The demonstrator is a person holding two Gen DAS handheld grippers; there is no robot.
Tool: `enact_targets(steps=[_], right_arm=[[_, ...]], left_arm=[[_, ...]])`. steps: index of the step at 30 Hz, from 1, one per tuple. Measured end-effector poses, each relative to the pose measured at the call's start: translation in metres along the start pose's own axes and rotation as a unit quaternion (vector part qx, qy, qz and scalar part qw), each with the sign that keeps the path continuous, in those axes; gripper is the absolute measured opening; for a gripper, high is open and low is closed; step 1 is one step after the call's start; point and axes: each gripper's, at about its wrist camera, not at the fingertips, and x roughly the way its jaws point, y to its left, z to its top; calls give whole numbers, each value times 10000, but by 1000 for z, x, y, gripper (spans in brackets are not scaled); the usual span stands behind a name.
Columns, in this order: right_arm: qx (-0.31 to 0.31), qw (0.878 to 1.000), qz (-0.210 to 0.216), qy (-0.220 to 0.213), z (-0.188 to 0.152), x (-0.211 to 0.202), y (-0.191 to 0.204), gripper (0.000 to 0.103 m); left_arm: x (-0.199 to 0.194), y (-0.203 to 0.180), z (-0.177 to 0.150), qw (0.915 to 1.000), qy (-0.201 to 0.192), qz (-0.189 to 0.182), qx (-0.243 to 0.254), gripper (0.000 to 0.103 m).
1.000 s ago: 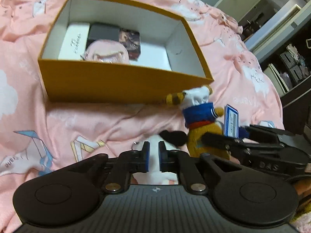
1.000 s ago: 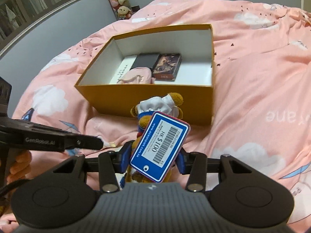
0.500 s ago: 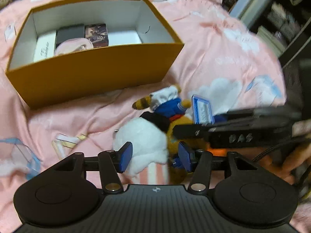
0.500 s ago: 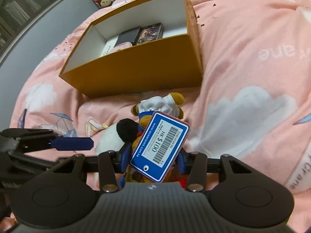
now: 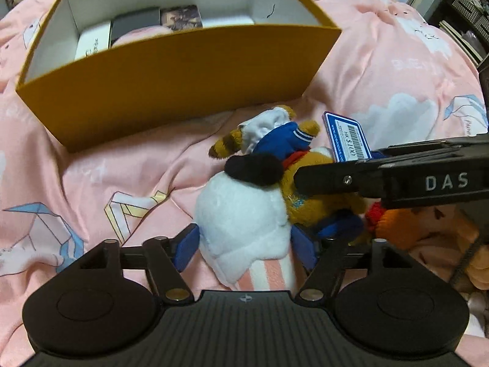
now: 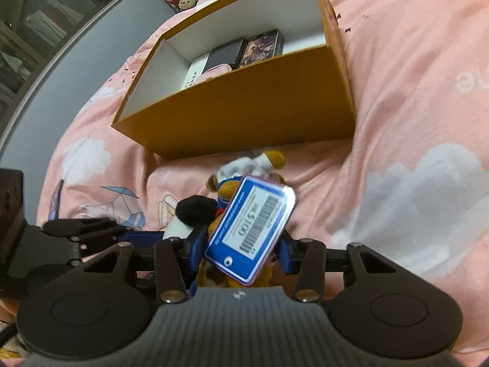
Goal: Organize objects
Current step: 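Lift the white plush with the left gripper while the right lifts the tagged plush over the shoebox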
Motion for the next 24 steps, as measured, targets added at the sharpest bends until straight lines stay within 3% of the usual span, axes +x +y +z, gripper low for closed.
enact_targets(steps=[8, 11, 17, 24], right_arm=[[-199, 9990, -408, 36, -5, 6, 2, 49], [-222, 9985, -507, -14, -7, 2, 1, 49], [-407, 9944, -861, -451, -8, -30, 2, 49], [-419, 9936, -722, -754, 0, -54, 7, 49]], left_arm=[[17, -6, -3, 9997, 14, -24, 242, 85], [15, -13, -5, 9989, -53, 10, 470, 81], [0, 6, -9, 9991, -195, -361, -48, 75], [-27, 22, -5, 9944, -583, -698, -529, 73]])
